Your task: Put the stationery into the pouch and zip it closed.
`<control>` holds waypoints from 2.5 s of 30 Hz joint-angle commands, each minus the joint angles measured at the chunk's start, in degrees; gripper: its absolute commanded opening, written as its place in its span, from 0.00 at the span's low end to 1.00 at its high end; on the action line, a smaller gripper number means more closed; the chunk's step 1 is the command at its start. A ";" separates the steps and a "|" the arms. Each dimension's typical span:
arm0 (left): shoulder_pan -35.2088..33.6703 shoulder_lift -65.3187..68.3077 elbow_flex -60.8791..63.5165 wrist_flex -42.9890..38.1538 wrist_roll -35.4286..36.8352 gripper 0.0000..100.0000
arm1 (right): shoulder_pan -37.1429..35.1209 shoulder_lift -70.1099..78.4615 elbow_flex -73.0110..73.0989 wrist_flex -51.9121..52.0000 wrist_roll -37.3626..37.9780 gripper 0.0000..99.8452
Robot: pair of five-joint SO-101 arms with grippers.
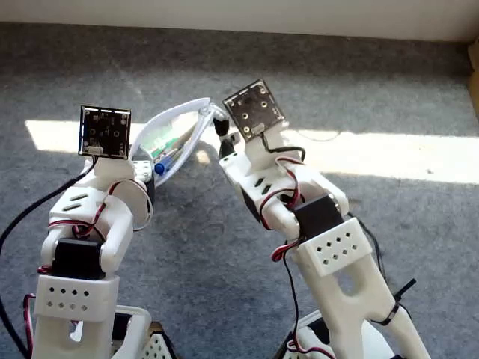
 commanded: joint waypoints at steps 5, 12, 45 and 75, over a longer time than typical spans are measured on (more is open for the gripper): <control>-1.45 0.40 1.63 -0.53 0.62 0.01 | -1.80 -0.22 5.58 -11.82 -0.62 0.19; -1.45 0.40 1.63 -0.53 0.62 0.01 | -3.47 -0.22 8.75 -16.40 -0.62 0.19; -1.27 0.40 1.63 -0.53 0.62 0.01 | 1.10 12.79 1.01 -24.84 -0.62 0.19; -1.36 0.40 1.63 -0.53 0.62 0.01 | 1.01 -6.81 12.44 -24.75 7.21 0.00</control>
